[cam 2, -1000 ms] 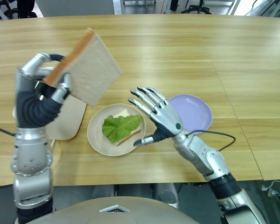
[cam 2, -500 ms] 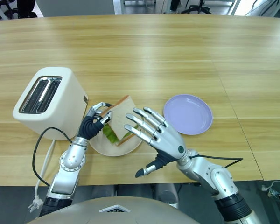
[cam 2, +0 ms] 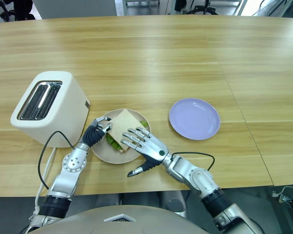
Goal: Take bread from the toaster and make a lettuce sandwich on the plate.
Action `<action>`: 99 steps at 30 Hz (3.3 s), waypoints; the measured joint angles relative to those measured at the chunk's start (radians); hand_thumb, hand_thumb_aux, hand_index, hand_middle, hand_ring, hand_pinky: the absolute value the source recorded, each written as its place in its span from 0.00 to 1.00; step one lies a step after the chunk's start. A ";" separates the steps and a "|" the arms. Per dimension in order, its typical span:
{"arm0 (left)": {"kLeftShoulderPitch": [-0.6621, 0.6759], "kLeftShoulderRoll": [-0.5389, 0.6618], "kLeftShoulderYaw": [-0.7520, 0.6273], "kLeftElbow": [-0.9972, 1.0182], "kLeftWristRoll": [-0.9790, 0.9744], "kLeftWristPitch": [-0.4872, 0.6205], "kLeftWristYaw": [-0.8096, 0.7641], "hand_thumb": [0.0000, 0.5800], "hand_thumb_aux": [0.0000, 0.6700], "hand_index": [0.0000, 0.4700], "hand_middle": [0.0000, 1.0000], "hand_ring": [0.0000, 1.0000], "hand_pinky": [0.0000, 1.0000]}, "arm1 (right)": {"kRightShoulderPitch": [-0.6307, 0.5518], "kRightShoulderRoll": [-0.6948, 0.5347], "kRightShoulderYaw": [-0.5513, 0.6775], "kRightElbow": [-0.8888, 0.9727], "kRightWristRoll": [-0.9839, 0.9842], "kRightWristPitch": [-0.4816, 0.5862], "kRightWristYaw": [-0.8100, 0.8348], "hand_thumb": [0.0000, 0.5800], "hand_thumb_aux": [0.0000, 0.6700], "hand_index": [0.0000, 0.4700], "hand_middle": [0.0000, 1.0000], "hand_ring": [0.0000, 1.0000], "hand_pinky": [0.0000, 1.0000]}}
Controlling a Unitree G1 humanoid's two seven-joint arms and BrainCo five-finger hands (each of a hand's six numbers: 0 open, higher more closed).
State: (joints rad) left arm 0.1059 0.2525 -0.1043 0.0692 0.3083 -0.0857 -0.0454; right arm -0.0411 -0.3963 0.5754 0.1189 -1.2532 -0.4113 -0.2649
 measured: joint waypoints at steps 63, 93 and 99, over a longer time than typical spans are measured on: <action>0.051 0.328 -0.152 0.009 0.407 -0.313 -0.097 1.00 1.00 0.98 1.00 1.00 1.00 | -0.118 0.002 0.031 0.171 0.482 -0.138 0.484 1.00 1.00 0.98 1.00 1.00 1.00; 0.312 0.219 -0.031 -0.421 -0.261 -0.357 0.006 0.00 0.00 0.00 0.00 0.00 0.00 | 0.073 -0.087 -0.048 -0.194 1.400 -0.184 0.500 0.00 0.00 0.00 0.00 0.00 0.00; 0.452 0.185 -0.026 -0.482 -0.588 -0.480 -0.155 0.00 0.00 0.00 0.00 0.00 0.00 | 0.214 -0.118 -0.195 -0.393 1.829 -0.071 0.675 0.00 0.00 0.00 0.00 0.00 0.00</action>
State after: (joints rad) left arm 0.5577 0.4379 -0.1304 -0.4123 -0.2797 -0.5653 -0.2000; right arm 0.1734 -0.5142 0.3801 -0.2737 0.5755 -0.4827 0.4105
